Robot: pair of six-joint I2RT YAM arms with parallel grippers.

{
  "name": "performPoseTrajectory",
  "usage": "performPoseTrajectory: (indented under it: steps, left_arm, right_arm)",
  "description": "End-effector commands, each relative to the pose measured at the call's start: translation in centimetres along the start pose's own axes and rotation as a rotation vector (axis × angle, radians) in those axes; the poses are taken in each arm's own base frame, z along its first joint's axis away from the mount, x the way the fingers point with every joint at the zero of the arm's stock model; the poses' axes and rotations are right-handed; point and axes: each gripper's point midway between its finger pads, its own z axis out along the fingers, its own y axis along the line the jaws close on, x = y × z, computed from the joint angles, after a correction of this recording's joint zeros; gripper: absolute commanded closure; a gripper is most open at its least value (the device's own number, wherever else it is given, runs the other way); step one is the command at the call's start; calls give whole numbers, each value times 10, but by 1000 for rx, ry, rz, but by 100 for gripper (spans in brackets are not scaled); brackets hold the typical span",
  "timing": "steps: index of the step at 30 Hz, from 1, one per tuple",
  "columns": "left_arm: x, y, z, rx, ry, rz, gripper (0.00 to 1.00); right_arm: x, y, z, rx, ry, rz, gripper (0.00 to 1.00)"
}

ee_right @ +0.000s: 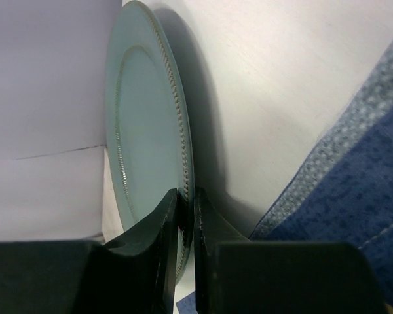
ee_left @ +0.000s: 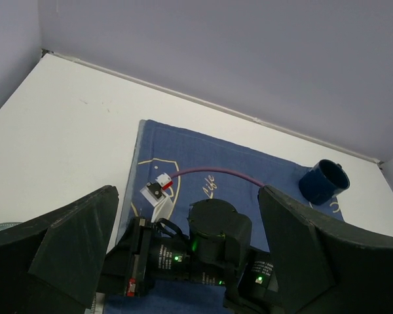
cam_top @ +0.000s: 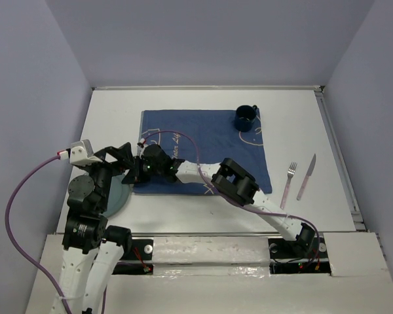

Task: Set the dinner table for one person

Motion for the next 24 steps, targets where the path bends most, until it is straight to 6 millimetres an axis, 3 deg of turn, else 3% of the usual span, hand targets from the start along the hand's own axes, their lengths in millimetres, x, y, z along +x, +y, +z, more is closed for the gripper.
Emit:
performPoseTrajectory:
  steps: [1, 4, 9, 12, 13, 15, 24]
  left_arm:
    - [-17, -10, -3, 45, -60, -17, 1]
    - [-16, -11, -4, 49, -58, -16, 1]
    - [-16, -12, -4, 54, -56, -18, 1]
    - [-17, -12, -4, 53, -59, -17, 1]
    - [-16, -13, -4, 54, -57, -17, 1]
    - [-17, -13, -4, 55, -59, -16, 1]
    - [-18, -8, -1, 37, -63, -23, 1]
  right_arm:
    - [-4, 6, 0, -8, -50, 2, 93]
    - [-15, 18, -3, -21, -93, -13, 99]
    - [-36, 37, -6, -37, -162, -77, 100]
    - [-55, 39, -20, -57, -222, -72, 100]
    - [-74, 49, -32, -96, -264, -74, 100]
    - [-80, 50, -39, -125, -262, -65, 100]
    - [-112, 102, -64, -273, -248, -60, 100]
